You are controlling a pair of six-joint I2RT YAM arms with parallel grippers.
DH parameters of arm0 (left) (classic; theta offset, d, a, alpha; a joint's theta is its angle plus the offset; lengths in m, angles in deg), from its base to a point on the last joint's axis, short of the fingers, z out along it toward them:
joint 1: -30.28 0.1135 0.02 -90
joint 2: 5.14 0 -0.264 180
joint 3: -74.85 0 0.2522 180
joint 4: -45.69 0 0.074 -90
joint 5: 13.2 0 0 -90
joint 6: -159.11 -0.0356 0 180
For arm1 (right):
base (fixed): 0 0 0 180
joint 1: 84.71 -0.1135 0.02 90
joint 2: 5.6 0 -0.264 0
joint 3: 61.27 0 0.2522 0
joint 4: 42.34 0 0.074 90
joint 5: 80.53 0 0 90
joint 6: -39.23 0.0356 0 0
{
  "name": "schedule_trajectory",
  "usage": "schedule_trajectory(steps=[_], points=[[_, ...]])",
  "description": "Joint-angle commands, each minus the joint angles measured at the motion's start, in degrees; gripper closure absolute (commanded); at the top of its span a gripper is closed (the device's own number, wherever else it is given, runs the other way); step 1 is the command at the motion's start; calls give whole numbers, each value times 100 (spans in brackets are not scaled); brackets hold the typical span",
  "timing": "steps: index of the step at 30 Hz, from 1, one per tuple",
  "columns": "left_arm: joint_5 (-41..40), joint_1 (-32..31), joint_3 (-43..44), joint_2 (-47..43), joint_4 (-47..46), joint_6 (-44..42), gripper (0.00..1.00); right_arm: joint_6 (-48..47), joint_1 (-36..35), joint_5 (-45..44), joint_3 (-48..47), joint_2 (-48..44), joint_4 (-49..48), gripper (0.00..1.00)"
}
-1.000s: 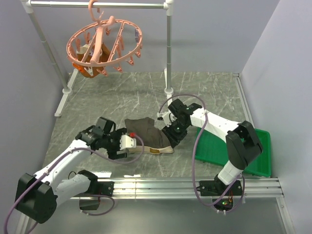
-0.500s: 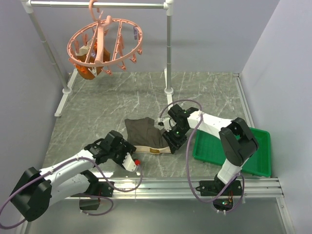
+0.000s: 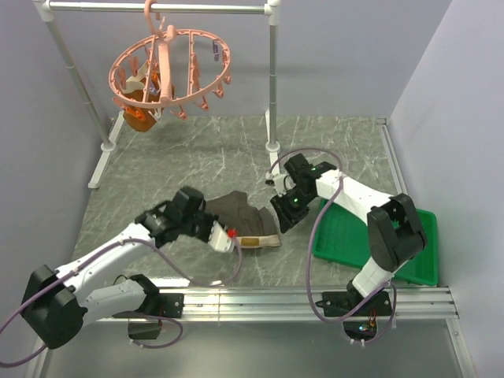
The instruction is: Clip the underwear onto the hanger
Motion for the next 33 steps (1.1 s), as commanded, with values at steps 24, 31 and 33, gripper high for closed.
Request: schedule_trajectory(steps=[24, 31, 33], points=[[-614, 874, 4080, 1258, 2800, 6450, 100, -562, -680, -643, 1164, -2589, -1374, 43], [-308, 1710, 3771, 1502, 2650, 6837, 100, -774, -1770, -1188, 2133, -2827, -2375, 42], [-202, 1806, 3771, 1599, 2632, 6855, 100, -730, -2000, -1495, 2151, -2643, -2535, 42]])
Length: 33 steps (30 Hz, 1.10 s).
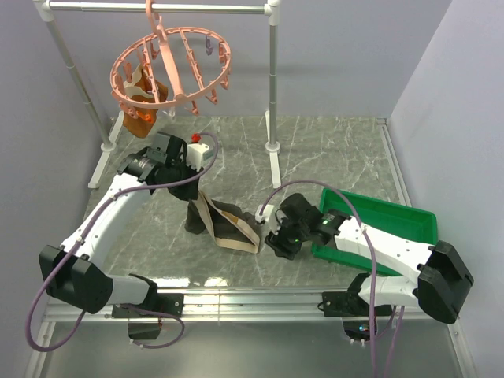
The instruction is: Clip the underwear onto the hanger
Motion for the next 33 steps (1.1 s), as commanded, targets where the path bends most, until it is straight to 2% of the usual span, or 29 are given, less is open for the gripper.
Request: schedule_trajectory(steps=[1, 12, 21, 29, 31, 33], points=[[259, 141, -13, 111, -172, 341, 100, -63, -501, -692, -4, 65, -809, 42], [646, 641, -171, 673, -391, 658, 100, 385, -1469, -1405, -505, 1261, -1125, 43], [840, 1064, -180, 876, -523, 711, 100, 781, -1540, -1721, -1058, 2175, -1177, 44], [1182, 1293, -320, 876, -594, 702, 100, 966, -1540, -1923, -1788, 3132, -765, 46], [1191, 1319, -364, 832, -620, 684, 100, 974, -1540, -2072, -1841, 3256, -738, 49], [1200, 1328, -417, 815, -612, 650, 99, 974, -1540, -2125, -1920, 3449, -669, 62]])
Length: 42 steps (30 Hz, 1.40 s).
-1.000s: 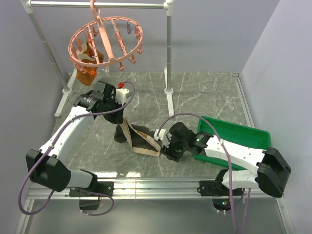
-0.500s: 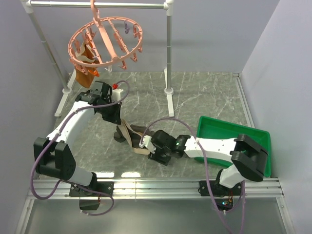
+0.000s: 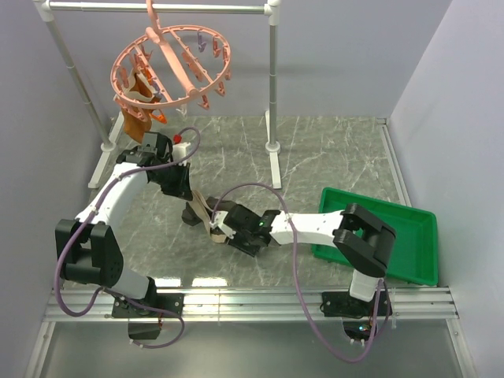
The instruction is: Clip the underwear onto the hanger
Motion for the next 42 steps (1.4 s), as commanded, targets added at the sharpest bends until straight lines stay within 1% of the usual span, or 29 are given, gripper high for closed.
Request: schedule_trajectory(steps=[1, 2, 3, 4, 5, 7, 10, 11, 14, 16, 19, 20, 23, 26, 27, 28, 29, 30, 31, 32, 33, 34, 35, 36, 37, 38, 39, 40, 42], points=[[208, 49, -83, -114, -120, -2, 100, 111, -15, -405, -226, 276, 154, 65], [208, 41, -118, -132, -128, -20, 100, 94, -6, -458, -244, 329, 171, 76], [190, 58, -135, -167, -111, -55, 100, 85, 20, -528, -244, 329, 197, 83], [199, 67, -144, -185, -93, -98, 99, 76, 47, -616, -244, 320, 206, 95], [208, 84, -153, -228, -76, -134, 100, 50, 91, -617, -244, 216, 224, 100], [243, 102, -145, -281, 38, -300, 100, 15, 240, -617, -261, 40, 347, 100], [225, 146, -83, -483, 187, -660, 100, -178, 486, -555, -314, -478, 558, 100], [182, 155, -13, -605, 205, -748, 100, -362, 547, -616, -349, -775, 584, 100], [93, 225, 198, -756, 258, -1039, 100, -853, 802, -731, -480, -1242, 672, 100], [111, 260, 469, -739, 346, -1302, 100, -1214, 1100, -749, -595, -1393, 681, 100], [172, 278, 934, -668, 443, -1671, 100, -1627, 1443, -775, -998, -1481, 751, 100], [225, 278, 1050, -660, 443, -1872, 100, -1707, 1645, -766, -1287, -1473, 856, 100], [252, 278, 1471, -720, 399, -2189, 100, -2023, 1944, -819, -1885, -1516, 980, 100], [190, 278, 1736, -879, 294, -2690, 100, -2279, 2033, -933, -2307, -1718, 1059, 100], [234, 278, 1728, -1062, 250, -3040, 100, -2332, 2051, -942, -2370, -1788, 1094, 100], [286, 278, 1597, -1186, 215, -3226, 99, -2385, 2034, -933, -2406, -1946, 1094, 100], [330, 278, 1465, -1500, 162, -3428, 100, -2402, 2042, -881, -2397, -2034, 1129, 100], [374, 278, 1281, -1677, 109, -3821, 99, -2403, 2033, -828, -2362, -2113, 1234, 100], [453, 278, 853, -1870, 13, -3982, 99, -2420, 2007, -750, -2205, -2271, 1287, 100], [463, 278, 623, -2229, 21, -4175, 99, -2438, 1963, -583, -2065, -2359, 1314, 100], [515, 278, 394, -2398, 99, -4673, 99, -2481, 1920, -556, -1889, -2447, 1384, 100], [550, 278, -69, -2548, 396, -4956, 98, -2534, 1719, -521, -1679, -2596, 1410, 100], [542, 278, -309, -2819, 538, -5220, 98, -2569, 1621, -433, -1268, -2658, 1471, 100], [542, 278, -538, -2943, 740, -5667, 97, -2578, 1542, -180, -1055, -2711, 1620, 100], [533, 278, -975, -3040, 924, -5880, 97, -2570, 1306, -47, -635, -2773, 1691, 100], [550, 278, -1171, -3198, 1300, -6065, 97, -2596, 1208, 41, -439, -2782, 1753, 100], [559, 278, -1338, -3269, 1417, -6241, 97, -2579, 1077, 86, -255, -2782, 1788, 100], [577, 278, -1583, -3331, 1471, -6208, 98, -2535, 980, 86, -9, -2739, 1806, 100], [664, 278, -1673, -3410, 1541, -6041, 98, -2430, 838, 86, 20, -2659, 1841, 100]])
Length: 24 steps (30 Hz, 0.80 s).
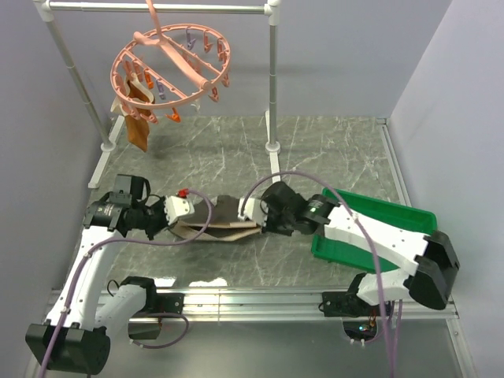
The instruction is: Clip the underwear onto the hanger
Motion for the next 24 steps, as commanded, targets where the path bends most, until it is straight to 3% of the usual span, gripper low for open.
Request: schedule_trajectory(steps=[1, 5, 11, 13, 17, 20, 24], points=[[271, 16, -129, -47, 490, -489, 98, 106, -119, 150, 7, 149, 309, 100], [290, 16, 56, 58, 9, 151, 98, 116, 126, 114, -643, 325, 309, 100], [-237, 24, 662, 839, -1512, 1487, 98, 28, 1189, 36, -2356, 1273, 432, 100], [-360, 42, 960, 990, -2116, 1690, 98, 36, 1462, -26, -3048, 1615, 415, 100], [-344, 94, 1567, 1271, -2410, 1666, 97, 124, 1665, -105, -4018, 1881, 511, 100], [-204, 138, 1709, 1185, -2218, 1254, 96, 168, 1665, 43, -3941, 1662, 511, 100], [192, 139, 930, 929, -1358, 314, 89, 3, 1507, 430, -2871, 1249, 371, 100]])
